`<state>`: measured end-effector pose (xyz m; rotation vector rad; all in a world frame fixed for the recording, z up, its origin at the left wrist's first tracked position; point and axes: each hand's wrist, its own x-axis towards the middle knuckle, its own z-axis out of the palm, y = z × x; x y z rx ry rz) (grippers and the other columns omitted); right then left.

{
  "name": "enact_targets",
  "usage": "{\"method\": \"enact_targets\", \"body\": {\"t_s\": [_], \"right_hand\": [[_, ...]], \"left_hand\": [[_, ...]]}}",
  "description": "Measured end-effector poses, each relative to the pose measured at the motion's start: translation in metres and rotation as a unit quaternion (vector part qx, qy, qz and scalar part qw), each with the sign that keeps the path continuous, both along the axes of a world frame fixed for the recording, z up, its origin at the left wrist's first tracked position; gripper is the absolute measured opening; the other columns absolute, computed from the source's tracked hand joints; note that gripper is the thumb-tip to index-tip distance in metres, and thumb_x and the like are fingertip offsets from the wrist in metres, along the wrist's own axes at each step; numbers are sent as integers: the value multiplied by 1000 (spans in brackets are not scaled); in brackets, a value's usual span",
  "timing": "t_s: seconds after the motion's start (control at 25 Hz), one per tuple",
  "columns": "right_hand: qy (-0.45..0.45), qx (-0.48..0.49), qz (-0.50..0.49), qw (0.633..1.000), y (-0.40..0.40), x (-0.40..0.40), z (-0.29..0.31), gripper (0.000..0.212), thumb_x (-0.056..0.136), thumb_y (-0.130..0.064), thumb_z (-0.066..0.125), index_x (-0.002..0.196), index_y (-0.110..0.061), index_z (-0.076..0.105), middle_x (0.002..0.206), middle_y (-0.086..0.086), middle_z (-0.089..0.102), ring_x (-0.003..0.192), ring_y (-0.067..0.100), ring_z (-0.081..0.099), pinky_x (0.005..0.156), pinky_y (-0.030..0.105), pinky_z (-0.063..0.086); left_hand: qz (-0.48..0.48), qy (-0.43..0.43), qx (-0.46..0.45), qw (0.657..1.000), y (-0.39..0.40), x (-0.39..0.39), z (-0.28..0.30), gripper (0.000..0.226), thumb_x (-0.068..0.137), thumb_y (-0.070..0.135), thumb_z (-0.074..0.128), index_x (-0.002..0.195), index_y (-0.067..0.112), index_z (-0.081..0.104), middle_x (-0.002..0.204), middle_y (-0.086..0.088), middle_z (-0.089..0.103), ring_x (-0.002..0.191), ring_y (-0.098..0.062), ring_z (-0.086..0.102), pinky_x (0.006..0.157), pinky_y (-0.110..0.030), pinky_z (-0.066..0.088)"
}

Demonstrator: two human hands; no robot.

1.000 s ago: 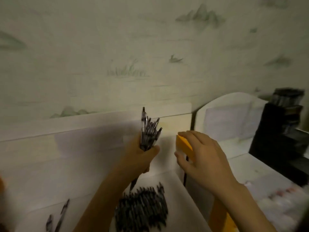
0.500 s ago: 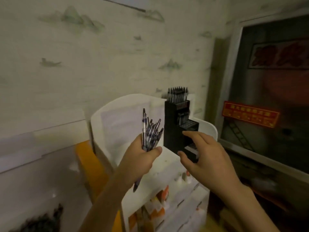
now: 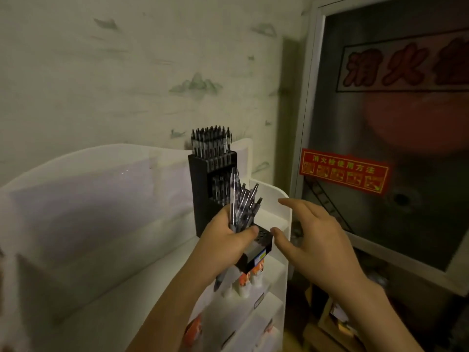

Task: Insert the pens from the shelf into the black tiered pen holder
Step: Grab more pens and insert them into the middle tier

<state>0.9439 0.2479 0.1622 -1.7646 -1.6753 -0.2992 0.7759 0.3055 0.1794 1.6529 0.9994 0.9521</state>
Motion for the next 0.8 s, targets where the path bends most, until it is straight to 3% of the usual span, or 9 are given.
{"method": "enact_targets", "body": {"t_s": [0.12, 0.28, 0.32, 0.4, 0.52, 0.64, 0.72, 0.8], "right_hand": [[-3, -6, 19, 1000, 61, 29, 5, 56, 85, -50, 61, 136, -36, 44, 132, -12, 54, 121, 11, 49, 97, 34, 45], [25, -11, 48, 998, 131, 62, 9, 50, 86, -48, 61, 133, -37, 47, 129, -19, 54, 120, 4, 48, 96, 25, 40], [49, -11, 61, 997, 144, 68, 7, 46, 86, -47, 61, 130, -38, 50, 125, -23, 54, 117, -1, 47, 95, 20, 39], [143, -9, 100, 985, 169, 80, 2, 30, 86, -41, 63, 117, -38, 61, 113, -29, 58, 106, -9, 51, 88, 12, 39], [305, -43, 179, 935, 205, 92, -1, 7, 85, -27, 68, 87, -30, 73, 86, -19, 71, 87, -4, 63, 75, 12, 49], [383, -118, 270, 875, 236, 101, -2, 8, 82, -24, 71, 80, -17, 75, 78, 0, 73, 77, 11, 68, 71, 24, 56], [414, -156, 319, 838, 255, 110, -1, 9, 83, -18, 70, 82, -10, 75, 77, 7, 74, 74, 17, 70, 69, 25, 56], [442, -187, 354, 803, 273, 118, 2, 8, 85, -9, 67, 83, -3, 73, 76, 10, 74, 70, 16, 69, 67, 22, 56]], "left_hand": [[18, 12, 3, 1000, 56, 33, -3, 24, 86, 19, 69, 92, 37, 55, 91, -8, 60, 98, -46, 58, 90, -63, 46], [24, 23, -15, 999, 115, 63, -4, 25, 86, 22, 69, 97, 40, 57, 64, 1, 51, 65, -22, 59, 89, -61, 48], [24, 25, -22, 999, 125, 68, -5, 24, 86, 22, 69, 98, 40, 57, 63, 3, 51, 63, -19, 58, 89, -62, 47], [28, 30, -33, 999, 143, 80, -8, 25, 86, 23, 68, 103, 38, 58, 71, -8, 52, 76, -34, 62, 91, -65, 44], [30, 34, -36, 998, 167, 96, -16, 33, 88, 20, 67, 115, 36, 57, 66, -5, 52, 80, -38, 61, 91, -65, 43], [38, 41, -26, 998, 186, 110, -25, 30, 90, 20, 65, 113, 36, 56, 62, 14, 54, 55, -6, 58, 77, -50, 53], [59, 27, -29, 997, 199, 119, -28, 23, 90, 21, 65, 105, 37, 56, 65, 15, 55, 49, 2, 53, 59, -23, 49], [85, 21, -38, 995, 208, 126, -29, 19, 90, 23, 65, 101, 36, 57, 65, 14, 56, 48, 2, 52, 52, -13, 41]]}}
